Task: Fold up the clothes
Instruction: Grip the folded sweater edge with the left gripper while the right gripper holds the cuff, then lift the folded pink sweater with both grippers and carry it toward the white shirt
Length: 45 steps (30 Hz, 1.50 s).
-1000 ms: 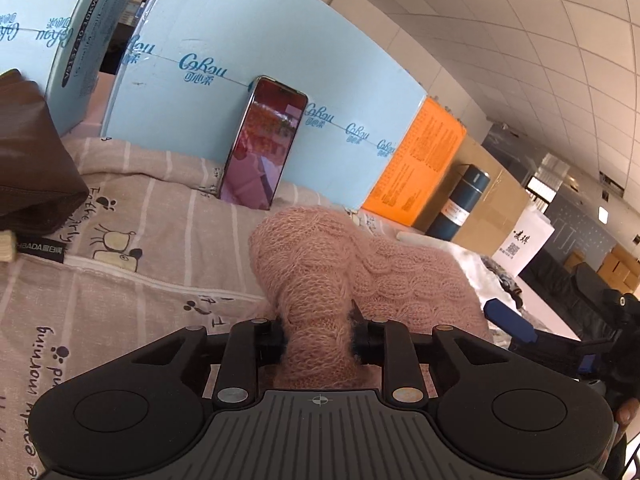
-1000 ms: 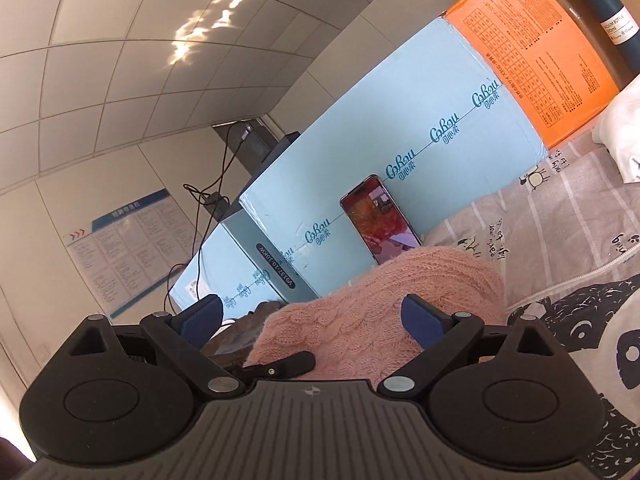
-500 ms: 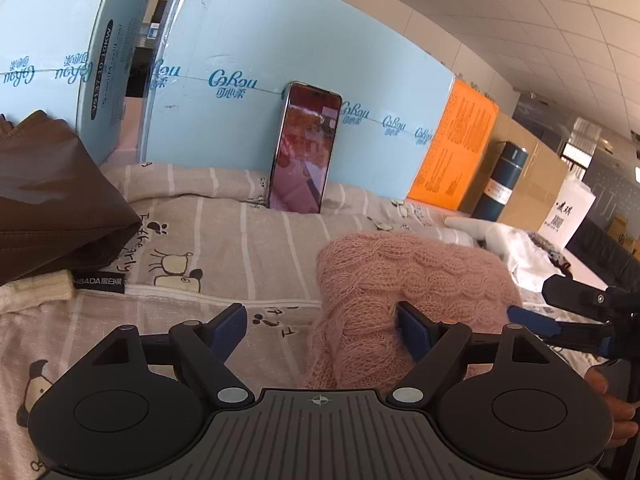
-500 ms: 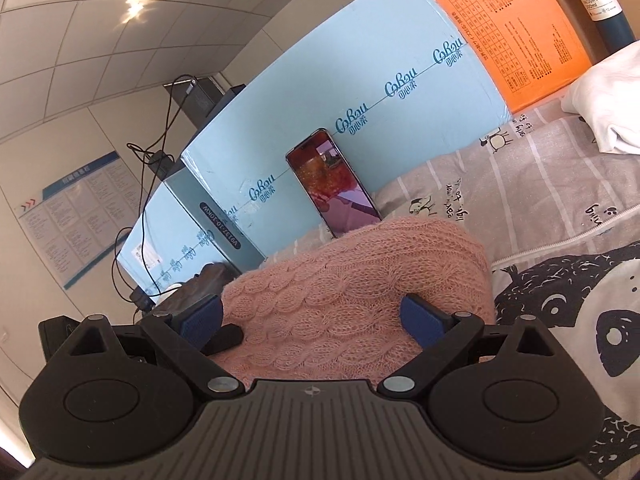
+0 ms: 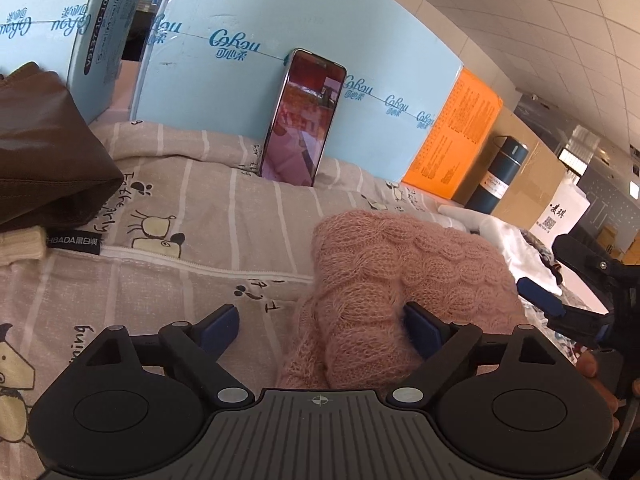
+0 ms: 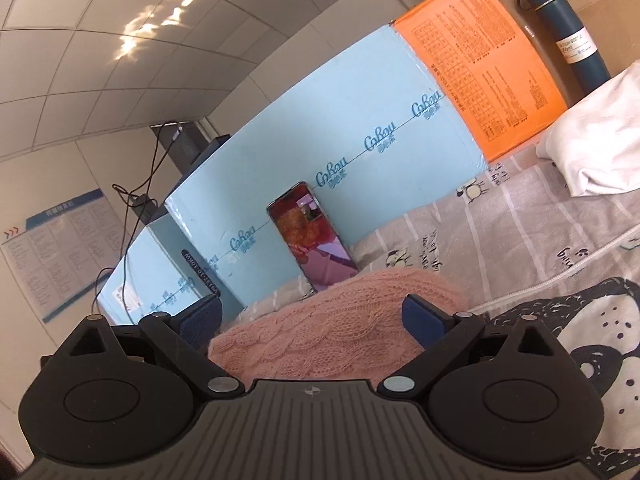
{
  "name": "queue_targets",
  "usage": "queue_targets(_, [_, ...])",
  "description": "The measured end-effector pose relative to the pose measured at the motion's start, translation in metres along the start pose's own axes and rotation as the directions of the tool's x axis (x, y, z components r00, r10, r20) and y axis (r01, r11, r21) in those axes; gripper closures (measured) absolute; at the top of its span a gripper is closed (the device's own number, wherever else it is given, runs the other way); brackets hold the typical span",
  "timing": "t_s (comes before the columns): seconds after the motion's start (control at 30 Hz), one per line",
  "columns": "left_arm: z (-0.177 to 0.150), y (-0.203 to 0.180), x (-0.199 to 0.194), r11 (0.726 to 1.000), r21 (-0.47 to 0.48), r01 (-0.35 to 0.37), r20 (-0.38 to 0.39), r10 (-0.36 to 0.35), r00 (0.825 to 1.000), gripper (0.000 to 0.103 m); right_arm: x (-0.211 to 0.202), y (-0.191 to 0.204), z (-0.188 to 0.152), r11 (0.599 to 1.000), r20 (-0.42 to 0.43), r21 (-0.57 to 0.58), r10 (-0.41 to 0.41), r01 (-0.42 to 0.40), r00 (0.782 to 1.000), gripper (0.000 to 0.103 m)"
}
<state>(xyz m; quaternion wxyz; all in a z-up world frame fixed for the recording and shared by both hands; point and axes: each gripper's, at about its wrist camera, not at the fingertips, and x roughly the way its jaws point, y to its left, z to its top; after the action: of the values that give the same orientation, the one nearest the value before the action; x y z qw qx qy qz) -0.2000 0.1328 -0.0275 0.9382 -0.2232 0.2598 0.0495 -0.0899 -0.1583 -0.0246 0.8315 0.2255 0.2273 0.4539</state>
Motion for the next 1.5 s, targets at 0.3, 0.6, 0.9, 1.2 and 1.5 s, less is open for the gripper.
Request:
queue_targets(0.3, [-0.009,-0.001,0.009,0.995,-0.031,0.098,-0.038,-0.100,0.994,0.009,0.027,-0.008,-0.005,0.982,-0.147,-0.035,-0.188,0.184,0.971,0.003])
queue_targets(0.6, [-0.015,0.000,0.018,0.971,-0.058,0.232,-0.012,-0.233,0.972,0.023,0.033,-0.005,-0.014,0.995,-0.261,0.007,-0.092,0.097,0.961,0.019])
queue_targets(0.9, [-0.013,-0.006,0.010,0.948,-0.012,0.317,0.071,-0.316,0.946,0.054,0.022,-0.002,-0.010,0.998,-0.166,0.017,-0.053,0.057,0.985,0.052])
queue_targets(1.2, [-0.010,-0.064,-0.011,0.942,0.145,0.301,0.137,-0.321,0.937,0.054,-0.015,0.019,0.009,0.998,-0.014,-0.031,-0.052,0.052,0.999,0.055])
queue_targets(1.5, [0.018,-0.135,0.041,0.903,0.190,0.386,0.143,-0.415,0.899,0.054,-0.076,-0.009,0.067,0.979,0.172,-0.111,-0.149,0.169,0.974,0.055])
